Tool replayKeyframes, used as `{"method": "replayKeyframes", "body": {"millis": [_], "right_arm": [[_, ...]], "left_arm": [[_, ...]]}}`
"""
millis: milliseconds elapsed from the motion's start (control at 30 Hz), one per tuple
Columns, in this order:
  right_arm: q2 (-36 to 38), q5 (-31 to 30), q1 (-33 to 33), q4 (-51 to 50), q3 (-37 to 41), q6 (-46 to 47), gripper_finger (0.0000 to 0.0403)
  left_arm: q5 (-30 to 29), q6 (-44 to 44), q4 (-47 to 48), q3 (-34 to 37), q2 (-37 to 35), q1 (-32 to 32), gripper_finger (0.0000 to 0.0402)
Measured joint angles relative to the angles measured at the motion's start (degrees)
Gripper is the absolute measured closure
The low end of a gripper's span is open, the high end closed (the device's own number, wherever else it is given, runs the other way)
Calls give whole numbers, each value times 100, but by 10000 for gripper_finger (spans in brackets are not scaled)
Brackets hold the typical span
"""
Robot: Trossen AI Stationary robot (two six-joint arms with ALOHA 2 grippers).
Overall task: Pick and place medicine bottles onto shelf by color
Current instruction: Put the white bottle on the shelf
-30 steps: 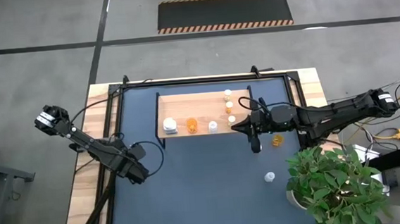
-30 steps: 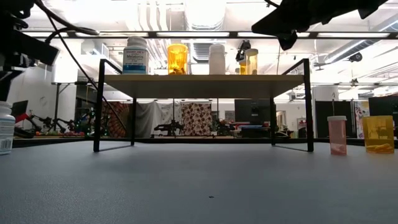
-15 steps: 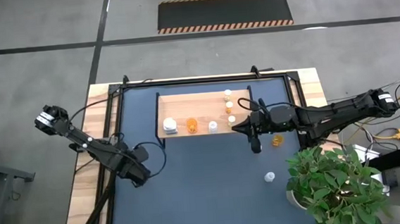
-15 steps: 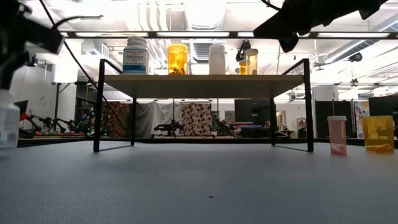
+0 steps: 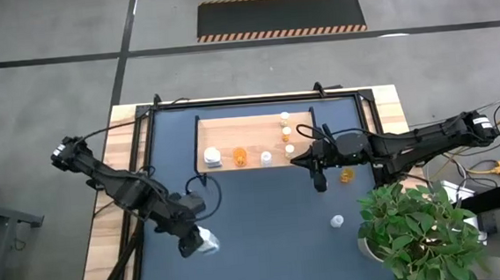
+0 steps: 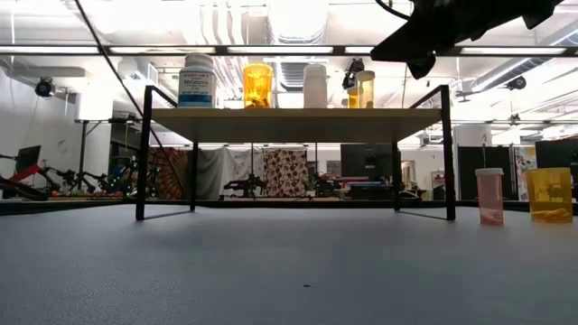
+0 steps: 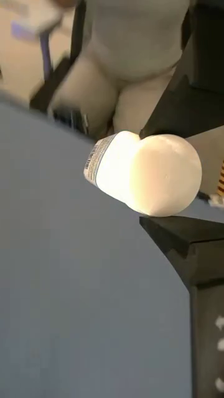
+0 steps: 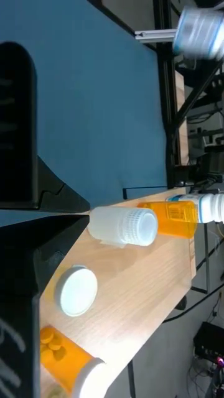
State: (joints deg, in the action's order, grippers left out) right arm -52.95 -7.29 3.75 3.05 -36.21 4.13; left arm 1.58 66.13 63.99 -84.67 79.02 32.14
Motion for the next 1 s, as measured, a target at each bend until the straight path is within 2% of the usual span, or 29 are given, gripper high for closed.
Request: {"method": "replayKeyframes", "body": {"millis": [100, 267, 300, 333, 433, 500, 733, 1000], "right_arm": [[0, 0, 0, 0, 0, -40, 394], [0, -5, 0, 0, 0, -41, 394], [0, -6, 0, 0, 0, -40, 394], [0, -7, 0, 0, 0, -38, 394], [2, -6, 0, -16, 0, -36, 394], [2, -13, 0, -61, 0, -33, 394], [0, -15, 0, -137, -2, 50, 394], [0, -17, 0, -114, 0, 80, 394]], "left_arm": [[5, -612, 230, -1096, 547, -91, 243], [-8, -1283, 2422, -3227, 1577, -334, 243], [-14, -1411, 2683, -3574, 1762, -424, 243], [5, -1685, 2550, -3772, 1868, -526, 243], [81, -2628, 2181, -4157, 1979, -807, 243], [88, -3059, 2500, -4428, 2018, -1122, 243], [-669, -4243, 2578, -4502, 1808, -2109, 243], [-2014, -5939, 2602, -4511, 1544, -3232, 243]]}}
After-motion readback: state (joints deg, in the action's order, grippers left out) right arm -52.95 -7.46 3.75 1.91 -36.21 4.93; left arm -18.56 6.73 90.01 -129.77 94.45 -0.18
